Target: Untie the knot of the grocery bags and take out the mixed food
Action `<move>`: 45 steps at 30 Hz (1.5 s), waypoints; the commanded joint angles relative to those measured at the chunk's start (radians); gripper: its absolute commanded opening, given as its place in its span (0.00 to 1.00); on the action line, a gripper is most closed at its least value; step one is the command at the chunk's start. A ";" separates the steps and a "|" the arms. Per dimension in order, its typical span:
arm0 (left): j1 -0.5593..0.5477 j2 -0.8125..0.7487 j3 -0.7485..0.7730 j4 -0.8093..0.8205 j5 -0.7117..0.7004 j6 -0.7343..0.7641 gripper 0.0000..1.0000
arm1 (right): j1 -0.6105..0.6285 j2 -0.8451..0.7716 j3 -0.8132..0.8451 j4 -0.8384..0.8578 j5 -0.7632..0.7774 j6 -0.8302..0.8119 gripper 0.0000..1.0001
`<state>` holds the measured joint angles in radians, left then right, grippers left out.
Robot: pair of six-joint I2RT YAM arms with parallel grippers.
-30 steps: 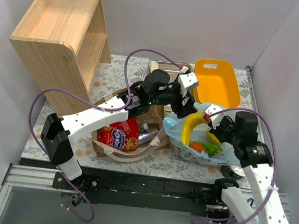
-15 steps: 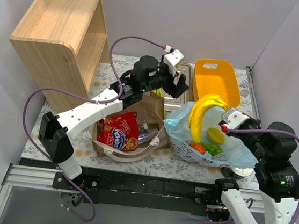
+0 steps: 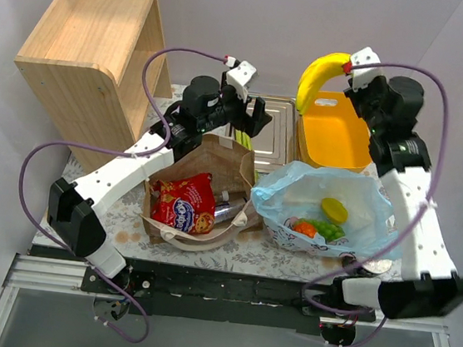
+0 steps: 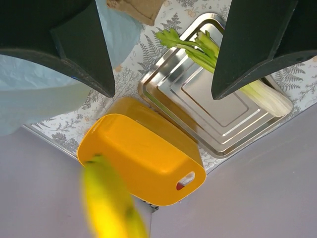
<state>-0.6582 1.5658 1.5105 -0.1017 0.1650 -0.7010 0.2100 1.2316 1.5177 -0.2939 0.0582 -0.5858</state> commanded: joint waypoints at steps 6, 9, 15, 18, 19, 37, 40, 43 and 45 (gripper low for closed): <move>0.000 -0.168 -0.068 -0.006 0.070 0.129 0.79 | -0.156 0.348 0.168 -0.013 0.089 -0.050 0.01; 0.002 -0.179 -0.059 -0.019 0.077 0.114 0.80 | -0.170 0.442 0.243 -0.030 0.052 -0.205 0.01; 0.005 -0.184 -0.122 -0.039 0.113 0.141 0.80 | -0.173 0.607 0.279 0.024 -0.003 -0.442 0.01; 0.011 -0.176 -0.122 -0.062 0.096 0.146 0.80 | -0.172 0.660 0.246 0.070 -0.001 -0.563 0.01; 0.012 -0.173 -0.105 -0.073 0.093 0.150 0.80 | -0.166 0.677 0.249 0.071 0.002 -0.621 0.01; 0.025 -0.176 -0.177 -0.113 0.082 0.245 0.82 | -0.047 0.962 0.326 0.176 0.152 -0.786 0.09; 0.026 -0.177 -0.180 -0.109 0.082 0.244 0.82 | -0.044 0.942 0.299 0.202 0.180 -0.754 0.50; 0.026 -0.174 -0.184 -0.102 0.084 0.239 0.82 | -0.043 0.905 0.282 0.179 0.204 -0.734 0.64; 0.026 -0.173 -0.181 -0.099 0.091 0.236 0.83 | -0.044 0.878 0.274 0.165 0.204 -0.695 0.65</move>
<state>-0.6369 1.4189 1.3334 -0.2062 0.2512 -0.4709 0.1707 2.1868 1.8030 -0.1539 0.2218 -1.3228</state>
